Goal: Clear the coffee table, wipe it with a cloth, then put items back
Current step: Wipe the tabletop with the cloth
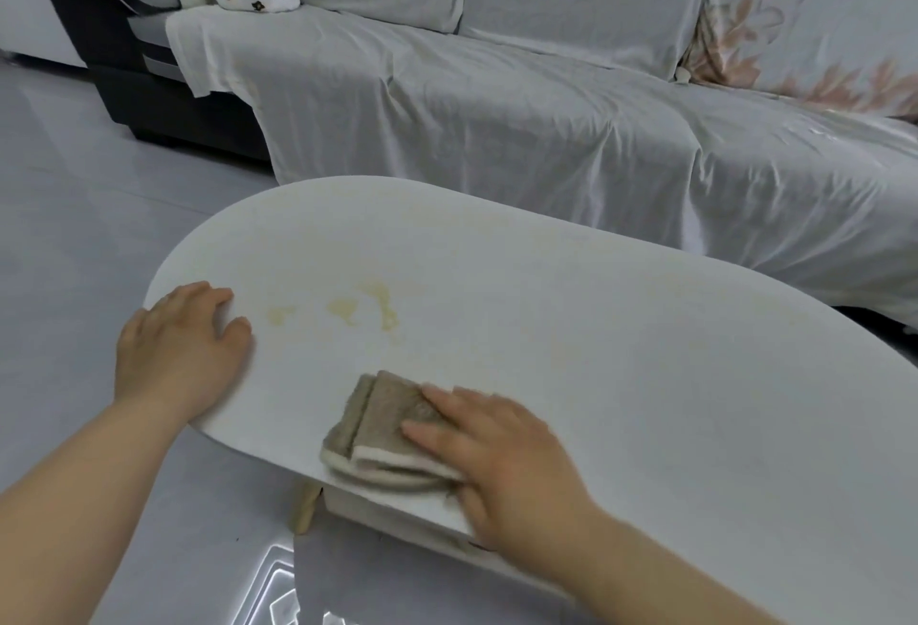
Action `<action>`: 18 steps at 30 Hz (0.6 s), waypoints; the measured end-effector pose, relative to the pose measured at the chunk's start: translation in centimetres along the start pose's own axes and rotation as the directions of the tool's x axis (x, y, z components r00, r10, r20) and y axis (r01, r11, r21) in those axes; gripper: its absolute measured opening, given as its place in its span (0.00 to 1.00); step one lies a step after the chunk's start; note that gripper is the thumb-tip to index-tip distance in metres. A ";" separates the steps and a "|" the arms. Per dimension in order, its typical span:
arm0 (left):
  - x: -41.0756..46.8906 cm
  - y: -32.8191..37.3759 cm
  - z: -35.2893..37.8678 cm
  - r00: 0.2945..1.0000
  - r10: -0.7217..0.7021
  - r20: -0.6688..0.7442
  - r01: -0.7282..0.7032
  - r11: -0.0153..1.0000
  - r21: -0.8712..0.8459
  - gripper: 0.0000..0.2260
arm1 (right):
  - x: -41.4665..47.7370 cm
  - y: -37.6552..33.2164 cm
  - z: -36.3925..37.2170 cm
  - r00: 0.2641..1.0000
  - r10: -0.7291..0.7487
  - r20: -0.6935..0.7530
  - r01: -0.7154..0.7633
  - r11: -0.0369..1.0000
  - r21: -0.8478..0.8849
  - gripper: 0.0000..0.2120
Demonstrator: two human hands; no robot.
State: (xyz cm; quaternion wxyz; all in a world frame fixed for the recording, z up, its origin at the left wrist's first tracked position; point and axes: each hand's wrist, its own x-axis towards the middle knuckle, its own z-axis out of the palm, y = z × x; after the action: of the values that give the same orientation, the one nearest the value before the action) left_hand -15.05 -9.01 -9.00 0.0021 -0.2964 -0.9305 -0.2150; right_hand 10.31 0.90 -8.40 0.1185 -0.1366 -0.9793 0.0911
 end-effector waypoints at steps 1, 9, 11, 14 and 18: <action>0.0 0.0 0.0 1.000 0.005 -0.001 -0.005 1.000 0.003 0.19 | 1.1 1.5 -0.3 0.999 0.033 0.006 -0.033 0.999 0.036 0.27; 0.3 -0.6 0.2 1.000 0.010 -0.001 -0.010 1.000 -0.014 0.18 | 5.5 7.0 -1.3 0.893 0.442 -0.089 -0.429 0.894 0.132 0.28; 0.3 -0.7 0.3 1.000 0.007 -0.007 -0.007 1.000 -0.022 0.18 | 3.4 2.7 0.2 0.986 0.150 -0.072 -0.142 0.985 0.100 0.26; 0.5 -0.8 0.4 1.000 0.010 -0.017 -0.011 1.000 -0.028 0.18 | 2.4 1.2 0.3 0.989 -0.149 -0.006 0.149 0.986 0.078 0.26; 0.5 -0.6 0.3 1.000 0.009 -0.011 -0.009 0.999 -0.048 0.18 | 7.8 6.9 -1.4 0.973 0.232 -0.019 -0.228 0.967 0.109 0.26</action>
State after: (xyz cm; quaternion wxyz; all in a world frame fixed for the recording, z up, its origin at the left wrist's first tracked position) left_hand -15.73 -9.04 -9.41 0.0011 -0.2993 -0.9238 -0.2390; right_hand 5.03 9.91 -6.92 0.1296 -0.2442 -0.9486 0.1541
